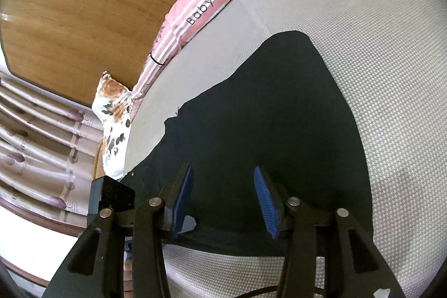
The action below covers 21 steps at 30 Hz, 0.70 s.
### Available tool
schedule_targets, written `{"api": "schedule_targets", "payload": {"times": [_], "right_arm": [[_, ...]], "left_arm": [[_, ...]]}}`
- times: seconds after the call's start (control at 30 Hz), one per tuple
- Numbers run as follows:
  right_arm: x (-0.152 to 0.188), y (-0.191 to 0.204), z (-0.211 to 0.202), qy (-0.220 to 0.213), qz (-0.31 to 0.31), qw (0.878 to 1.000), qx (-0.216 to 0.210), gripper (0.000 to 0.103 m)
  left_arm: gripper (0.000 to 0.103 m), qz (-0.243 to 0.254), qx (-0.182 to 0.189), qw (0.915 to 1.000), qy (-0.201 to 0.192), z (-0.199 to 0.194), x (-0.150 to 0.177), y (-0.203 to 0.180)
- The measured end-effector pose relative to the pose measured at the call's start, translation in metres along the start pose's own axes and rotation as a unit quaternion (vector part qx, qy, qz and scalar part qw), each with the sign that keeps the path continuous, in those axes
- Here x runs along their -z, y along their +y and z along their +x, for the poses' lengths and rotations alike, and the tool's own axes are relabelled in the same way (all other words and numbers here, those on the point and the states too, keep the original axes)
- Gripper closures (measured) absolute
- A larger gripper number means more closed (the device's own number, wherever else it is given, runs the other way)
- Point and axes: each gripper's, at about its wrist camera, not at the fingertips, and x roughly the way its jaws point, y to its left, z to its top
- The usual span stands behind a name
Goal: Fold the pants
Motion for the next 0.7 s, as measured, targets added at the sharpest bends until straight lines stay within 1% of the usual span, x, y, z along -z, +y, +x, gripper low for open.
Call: {"api": "schedule_targets", "payload": {"times": [0.13,0.3,0.43,0.47,0.5,0.53,0.57,0.63,0.7], "right_arm": [[-0.002,-0.004,0.0,-0.001,0.005,1.0,0.001,0.059],[-0.002,-0.007,0.0,-0.001,0.01,1.0,0.004,0.059],[-0.002,-0.008,0.0,-0.002,0.012,1.0,0.007,0.059],[-0.002,-0.008,0.0,-0.002,0.012,1.0,0.008,0.059],[-0.002,-0.008,0.001,-0.002,0.011,1.0,0.01,0.059],[-0.002,-0.008,0.001,-0.003,0.011,1.0,0.011,0.059],[-0.002,-0.009,0.001,-0.003,0.01,1.0,0.014,0.059],[-0.002,-0.01,0.001,-0.004,0.009,1.0,0.027,0.059],[-0.001,-0.009,0.0,-0.007,0.003,0.999,0.043,0.059]], "left_arm": [[0.079,-0.01,0.002,0.9999,-0.004,-0.002,-0.005,0.004],[0.078,-0.009,-0.004,0.9998,-0.018,-0.005,-0.011,0.005],[0.078,-0.011,0.007,0.9995,-0.029,-0.005,-0.016,0.007],[0.08,-0.008,0.003,0.9996,-0.029,-0.005,-0.015,0.006],[0.087,-0.005,-0.003,0.9996,-0.029,-0.005,-0.015,0.005],[0.092,0.006,-0.022,0.9992,-0.032,-0.006,-0.014,0.002],[0.095,0.013,-0.03,0.9989,-0.034,-0.006,-0.014,0.0],[0.097,0.026,-0.03,0.9983,-0.042,-0.009,-0.01,-0.006],[0.097,0.05,-0.036,0.9965,-0.056,-0.018,-0.005,-0.017]]}}
